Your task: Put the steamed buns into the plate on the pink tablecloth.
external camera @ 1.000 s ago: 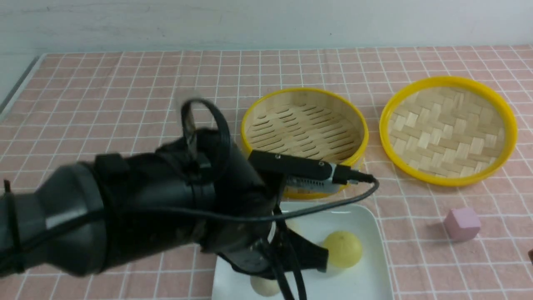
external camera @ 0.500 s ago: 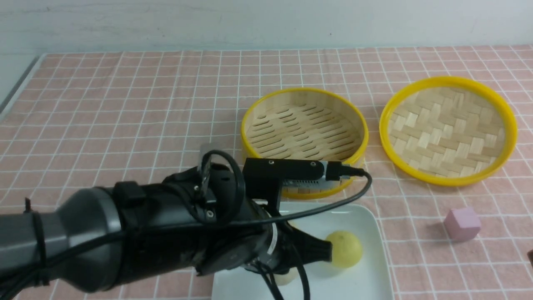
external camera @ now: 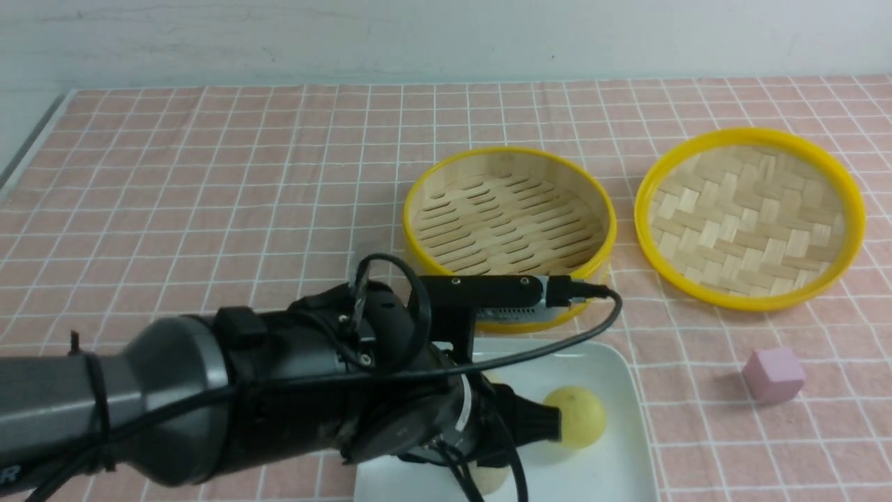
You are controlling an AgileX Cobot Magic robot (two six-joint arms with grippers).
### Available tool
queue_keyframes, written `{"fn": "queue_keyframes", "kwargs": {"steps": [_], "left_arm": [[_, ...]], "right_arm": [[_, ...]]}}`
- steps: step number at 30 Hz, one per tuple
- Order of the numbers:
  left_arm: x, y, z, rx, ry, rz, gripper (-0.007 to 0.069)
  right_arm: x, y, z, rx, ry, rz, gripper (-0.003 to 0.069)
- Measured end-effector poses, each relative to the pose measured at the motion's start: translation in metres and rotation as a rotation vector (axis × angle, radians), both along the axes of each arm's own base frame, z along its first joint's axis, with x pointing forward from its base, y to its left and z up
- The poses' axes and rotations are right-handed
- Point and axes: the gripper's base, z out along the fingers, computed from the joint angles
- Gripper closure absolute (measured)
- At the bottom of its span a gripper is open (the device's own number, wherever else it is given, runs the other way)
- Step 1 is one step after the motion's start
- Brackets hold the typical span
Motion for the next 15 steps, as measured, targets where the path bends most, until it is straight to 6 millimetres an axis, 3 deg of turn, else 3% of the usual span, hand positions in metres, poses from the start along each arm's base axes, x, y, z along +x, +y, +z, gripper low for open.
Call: {"fn": "queue_keyframes", "kwargs": {"steps": [4,8,11,15], "left_arm": [[0.000,0.001,0.003,-0.003,-0.016,-0.006,0.0328],[-0.002,0.005,0.015,-0.021,-0.037,-0.006,0.0480],[-0.003,0.008,0.023,-0.025,-0.058,-0.011,0.0581],[-0.004,0.009,0.028,-0.033,-0.071,-0.014,0.0623]], "right_arm": [[-0.023,-0.016,0.035,0.038,-0.112,-0.008,0.0673],[-0.057,-0.035,0.051,0.123,-0.251,-0.011,0.0673],[-0.080,-0.045,0.041,0.192,-0.310,0.001,0.0673],[-0.079,-0.041,0.012,0.330,-0.468,0.012,0.0673]]}}
